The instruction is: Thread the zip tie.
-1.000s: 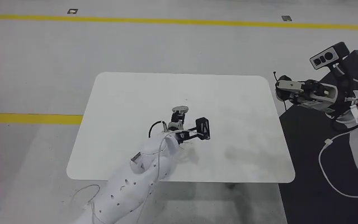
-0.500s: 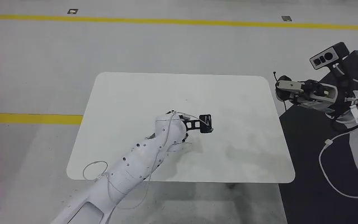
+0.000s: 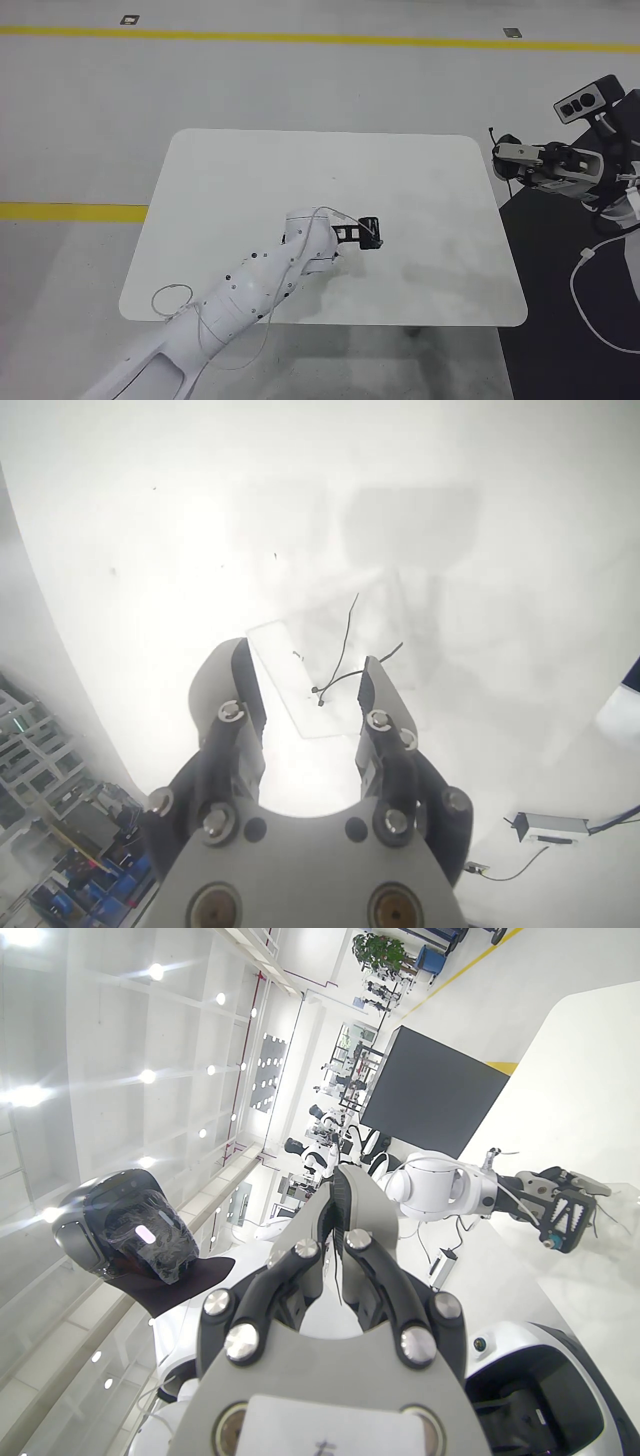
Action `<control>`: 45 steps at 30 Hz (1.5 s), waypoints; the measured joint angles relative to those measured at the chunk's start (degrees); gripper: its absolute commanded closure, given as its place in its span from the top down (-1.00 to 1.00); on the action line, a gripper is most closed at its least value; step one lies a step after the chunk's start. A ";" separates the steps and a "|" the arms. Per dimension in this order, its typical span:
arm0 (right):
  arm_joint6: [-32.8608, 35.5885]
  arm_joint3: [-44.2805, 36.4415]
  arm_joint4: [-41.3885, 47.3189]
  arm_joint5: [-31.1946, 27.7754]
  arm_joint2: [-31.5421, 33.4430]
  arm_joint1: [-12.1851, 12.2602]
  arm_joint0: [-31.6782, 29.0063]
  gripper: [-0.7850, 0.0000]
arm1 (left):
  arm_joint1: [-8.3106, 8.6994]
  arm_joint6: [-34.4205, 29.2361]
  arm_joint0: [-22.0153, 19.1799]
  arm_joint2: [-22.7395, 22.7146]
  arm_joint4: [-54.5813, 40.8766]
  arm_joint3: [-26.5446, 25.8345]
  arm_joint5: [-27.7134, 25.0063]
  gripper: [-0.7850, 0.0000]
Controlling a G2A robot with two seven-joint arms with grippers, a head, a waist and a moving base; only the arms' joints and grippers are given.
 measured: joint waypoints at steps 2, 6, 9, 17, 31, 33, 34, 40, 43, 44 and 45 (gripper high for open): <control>0.00 0.00 0.00 0.00 0.00 0.00 0.00 -1.00 | 0.02 -0.07 -1.10 1.11 -1.53 0.96 0.08 -0.04; 0.00 0.00 0.00 0.00 0.00 0.00 0.00 -1.00 | -0.46 0.02 -3.49 4.42 -5.09 4.00 -0.01 -0.07; 0.00 0.00 0.00 0.00 0.00 0.00 0.00 -1.00 | -0.86 -0.42 -5.14 6.50 -7.73 6.18 0.43 -0.07; 0.00 0.00 0.00 0.00 0.00 0.00 0.00 -1.00 | -1.89 -0.96 -8.89 10.68 -12.33 10.58 0.97 -0.10; 0.00 0.00 0.00 0.00 0.00 0.00 0.00 -1.00 | -5.14 -0.10 -13.72 16.90 -18.33 19.86 0.11 -0.16; 0.00 0.00 0.00 0.00 0.00 0.00 0.00 -1.00 | -5.72 -0.14 -14.29 17.58 -19.04 21.56 0.15 -0.17; 0.00 0.00 0.00 0.00 0.00 0.00 0.00 -1.00 | -5.96 -0.01 -14.49 17.83 -19.34 22.24 0.02 -0.18; 0.00 0.00 0.00 0.00 0.00 0.00 0.00 -1.00 | -7.43 1.14 -14.77 19.25 -20.40 25.60 -1.15 -0.23; 0.00 0.00 0.00 0.00 0.00 0.00 0.00 -1.00 | -8.14 1.61 -14.72 19.90 -20.40 26.72 -1.61 -0.25; 0.00 0.00 0.00 0.00 0.00 0.00 0.00 -1.00 | -8.33 1.71 -14.74 20.02 -20.40 27.11 -1.70 -0.26; 0.00 0.00 0.00 0.00 0.00 0.00 0.00 -1.00 | -8.59 1.77 -14.77 20.15 -20.38 27.63 -1.76 -0.28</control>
